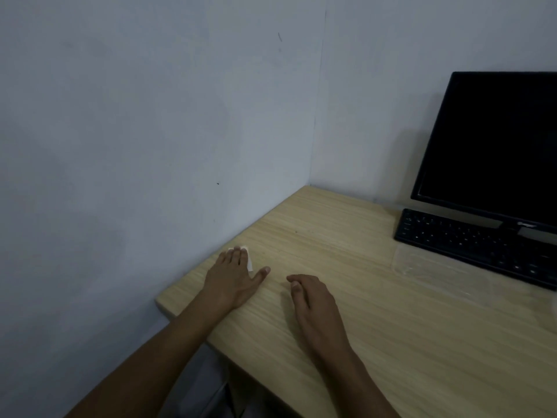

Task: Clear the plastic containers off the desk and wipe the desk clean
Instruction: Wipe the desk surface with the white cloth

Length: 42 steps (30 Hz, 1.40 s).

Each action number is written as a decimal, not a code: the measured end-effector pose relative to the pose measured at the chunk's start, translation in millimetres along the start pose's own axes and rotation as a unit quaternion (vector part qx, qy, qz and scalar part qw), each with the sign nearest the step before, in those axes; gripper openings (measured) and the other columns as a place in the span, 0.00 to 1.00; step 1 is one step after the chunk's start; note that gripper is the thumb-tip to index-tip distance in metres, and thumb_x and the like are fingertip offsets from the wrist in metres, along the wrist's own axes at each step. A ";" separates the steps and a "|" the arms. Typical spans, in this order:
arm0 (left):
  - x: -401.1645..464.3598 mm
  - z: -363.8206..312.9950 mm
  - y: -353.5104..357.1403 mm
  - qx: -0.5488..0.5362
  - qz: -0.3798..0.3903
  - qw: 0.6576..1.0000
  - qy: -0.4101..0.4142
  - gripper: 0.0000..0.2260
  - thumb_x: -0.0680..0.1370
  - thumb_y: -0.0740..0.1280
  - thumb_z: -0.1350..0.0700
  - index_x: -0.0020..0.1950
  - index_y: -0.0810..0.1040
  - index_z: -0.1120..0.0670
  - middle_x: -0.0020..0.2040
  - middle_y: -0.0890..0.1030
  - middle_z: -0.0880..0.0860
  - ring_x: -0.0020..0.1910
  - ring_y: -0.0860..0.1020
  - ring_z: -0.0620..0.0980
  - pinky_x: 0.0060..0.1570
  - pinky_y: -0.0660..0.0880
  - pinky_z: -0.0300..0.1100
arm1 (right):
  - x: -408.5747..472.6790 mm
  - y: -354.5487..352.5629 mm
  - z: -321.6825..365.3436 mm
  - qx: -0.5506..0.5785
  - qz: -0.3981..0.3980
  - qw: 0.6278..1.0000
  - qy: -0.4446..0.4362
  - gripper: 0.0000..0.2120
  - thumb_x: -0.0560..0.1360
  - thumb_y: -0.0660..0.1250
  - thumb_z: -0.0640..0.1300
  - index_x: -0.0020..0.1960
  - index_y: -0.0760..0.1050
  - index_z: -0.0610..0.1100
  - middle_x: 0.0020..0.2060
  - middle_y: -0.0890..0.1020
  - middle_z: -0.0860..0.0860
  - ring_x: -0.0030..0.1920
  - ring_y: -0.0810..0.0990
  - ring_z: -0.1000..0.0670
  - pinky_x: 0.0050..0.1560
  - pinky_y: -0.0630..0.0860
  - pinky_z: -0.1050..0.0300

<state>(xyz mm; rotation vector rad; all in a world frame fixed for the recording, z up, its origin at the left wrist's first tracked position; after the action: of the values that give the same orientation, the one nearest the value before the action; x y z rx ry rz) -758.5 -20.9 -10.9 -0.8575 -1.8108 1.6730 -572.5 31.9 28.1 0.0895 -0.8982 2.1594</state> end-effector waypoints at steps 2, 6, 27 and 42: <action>-9.4 11.4 -3.7 0.014 -0.013 1.000 -0.023 0.42 0.77 0.44 0.30 0.79 0.46 0.60 0.79 0.50 0.57 0.78 0.50 0.52 0.76 0.43 0.45 | -1.2 0.2 -0.1 -0.011 0.003 1.000 -0.004 0.11 0.82 0.55 0.47 0.61 0.74 0.52 0.54 0.75 0.59 0.56 0.72 0.60 0.52 0.62 0.75; -10.2 26.4 -9.4 0.011 0.001 0.999 -0.034 0.41 0.77 0.45 0.31 0.79 0.46 0.60 0.79 0.50 0.57 0.78 0.50 0.51 0.76 0.44 0.45 | -4.5 -1.1 1.5 -0.012 0.009 1.000 -0.009 0.13 0.82 0.56 0.46 0.63 0.73 0.52 0.56 0.75 0.60 0.57 0.71 0.61 0.53 0.63 0.74; -27.9 -79.4 2.0 0.034 0.030 0.988 0.145 0.28 0.83 0.45 0.44 0.79 0.45 0.55 0.80 0.47 0.50 0.78 0.45 0.44 0.76 0.42 0.45 | -12.5 -32.9 0.0 -0.009 -0.118 0.993 -0.013 0.13 0.78 0.60 0.36 0.59 0.75 0.47 0.52 0.77 0.57 0.53 0.73 0.59 0.52 0.62 0.78; -27.8 -130.4 7.0 0.055 0.040 0.964 0.259 0.26 0.84 0.46 0.47 0.79 0.45 0.53 0.80 0.46 0.51 0.78 0.44 0.46 0.76 0.42 0.48 | -13.9 -45.8 -7.2 0.051 -0.166 0.985 0.013 0.13 0.78 0.59 0.35 0.59 0.75 0.47 0.50 0.77 0.58 0.53 0.76 0.56 0.57 0.73 0.60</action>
<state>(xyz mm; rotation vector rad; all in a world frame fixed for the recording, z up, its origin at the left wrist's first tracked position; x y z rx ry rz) -642.4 44.8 -4.1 -1.1980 -1.3294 1.4077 -529.8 48.0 44.2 0.2438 -0.7018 1.8881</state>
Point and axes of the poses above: each hand's wrist, its own x-axis towards the middle knuckle, its own y-axis out of the palm, z = x × y, the point moved 10 cm from there along x, towards the middle knuckle
